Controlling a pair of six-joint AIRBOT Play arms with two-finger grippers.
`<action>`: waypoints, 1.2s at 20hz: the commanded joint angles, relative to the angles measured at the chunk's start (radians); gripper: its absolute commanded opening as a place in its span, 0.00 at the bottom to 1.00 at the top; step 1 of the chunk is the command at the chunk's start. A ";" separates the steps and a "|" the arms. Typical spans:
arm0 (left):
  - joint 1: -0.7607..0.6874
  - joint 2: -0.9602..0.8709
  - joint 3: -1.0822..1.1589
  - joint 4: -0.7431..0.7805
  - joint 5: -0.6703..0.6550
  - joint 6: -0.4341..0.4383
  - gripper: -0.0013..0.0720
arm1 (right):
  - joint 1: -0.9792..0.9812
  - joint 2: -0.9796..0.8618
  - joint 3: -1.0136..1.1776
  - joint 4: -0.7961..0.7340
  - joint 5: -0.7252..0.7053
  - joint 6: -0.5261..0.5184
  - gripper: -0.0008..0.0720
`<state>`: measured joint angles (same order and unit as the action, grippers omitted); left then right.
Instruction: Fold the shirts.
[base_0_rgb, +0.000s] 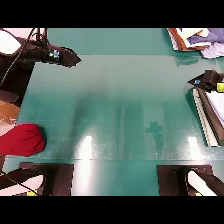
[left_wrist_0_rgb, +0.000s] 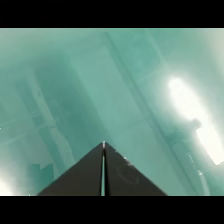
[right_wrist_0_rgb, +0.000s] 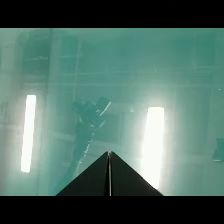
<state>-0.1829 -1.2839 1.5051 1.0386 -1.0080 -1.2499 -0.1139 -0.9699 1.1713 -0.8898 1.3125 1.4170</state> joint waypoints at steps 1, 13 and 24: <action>0.000 0.000 0.000 0.000 0.005 0.000 0.06 | 0.002 -0.001 0.001 0.000 0.001 0.000 0.03; 0.000 0.000 0.000 0.001 0.007 0.000 0.06 | 0.002 -0.001 0.001 0.000 0.053 0.000 0.03; 0.203 0.202 -0.087 0.301 -0.337 -0.112 0.06 | 0.002 -0.001 0.001 -0.001 0.060 -0.004 0.03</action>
<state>-0.0715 -1.1694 1.4708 1.1908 -1.2037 -1.2961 -0.1127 -0.9699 1.1713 -0.8902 1.3724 1.4151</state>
